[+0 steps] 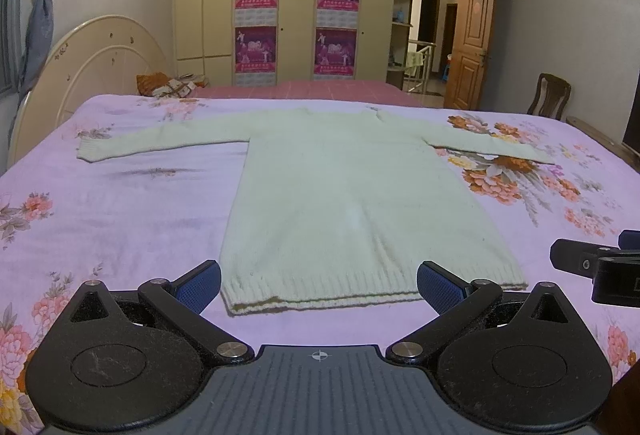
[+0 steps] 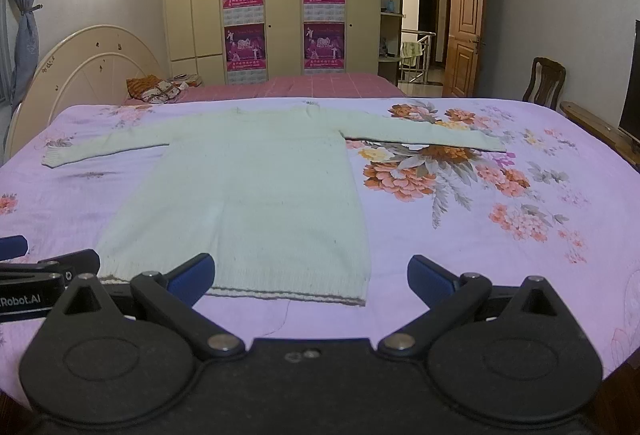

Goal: Fold small clothes

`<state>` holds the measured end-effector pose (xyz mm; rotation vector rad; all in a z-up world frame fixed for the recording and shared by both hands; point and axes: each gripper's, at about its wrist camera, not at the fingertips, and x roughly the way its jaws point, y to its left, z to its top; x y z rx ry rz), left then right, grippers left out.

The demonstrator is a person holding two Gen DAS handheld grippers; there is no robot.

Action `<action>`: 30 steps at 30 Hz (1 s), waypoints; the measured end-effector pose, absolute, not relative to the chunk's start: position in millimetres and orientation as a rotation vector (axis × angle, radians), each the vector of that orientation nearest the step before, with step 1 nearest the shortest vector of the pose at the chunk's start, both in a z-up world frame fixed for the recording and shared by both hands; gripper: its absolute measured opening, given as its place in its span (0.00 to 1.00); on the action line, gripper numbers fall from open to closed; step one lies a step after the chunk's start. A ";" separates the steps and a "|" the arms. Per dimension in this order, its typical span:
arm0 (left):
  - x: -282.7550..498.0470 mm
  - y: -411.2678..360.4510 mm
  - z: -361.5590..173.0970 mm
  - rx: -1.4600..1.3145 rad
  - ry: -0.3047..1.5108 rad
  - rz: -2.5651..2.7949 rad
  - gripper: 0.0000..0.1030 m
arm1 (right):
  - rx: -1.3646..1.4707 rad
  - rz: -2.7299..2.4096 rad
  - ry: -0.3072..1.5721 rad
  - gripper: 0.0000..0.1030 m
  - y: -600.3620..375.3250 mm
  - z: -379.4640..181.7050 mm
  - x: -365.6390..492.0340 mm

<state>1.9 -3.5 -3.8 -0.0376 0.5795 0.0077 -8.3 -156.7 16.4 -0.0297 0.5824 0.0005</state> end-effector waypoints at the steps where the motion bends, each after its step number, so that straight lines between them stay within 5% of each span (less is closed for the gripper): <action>1: 2.0 -3.8 -3.7 -0.039 0.580 0.009 1.00 | -0.030 0.002 0.583 0.99 -156.4 16.2 -7.7; 30: 54.2 -5.6 -1.1 -0.128 0.566 -0.034 1.00 | 0.027 -0.042 0.558 0.99 -186.1 17.4 25.7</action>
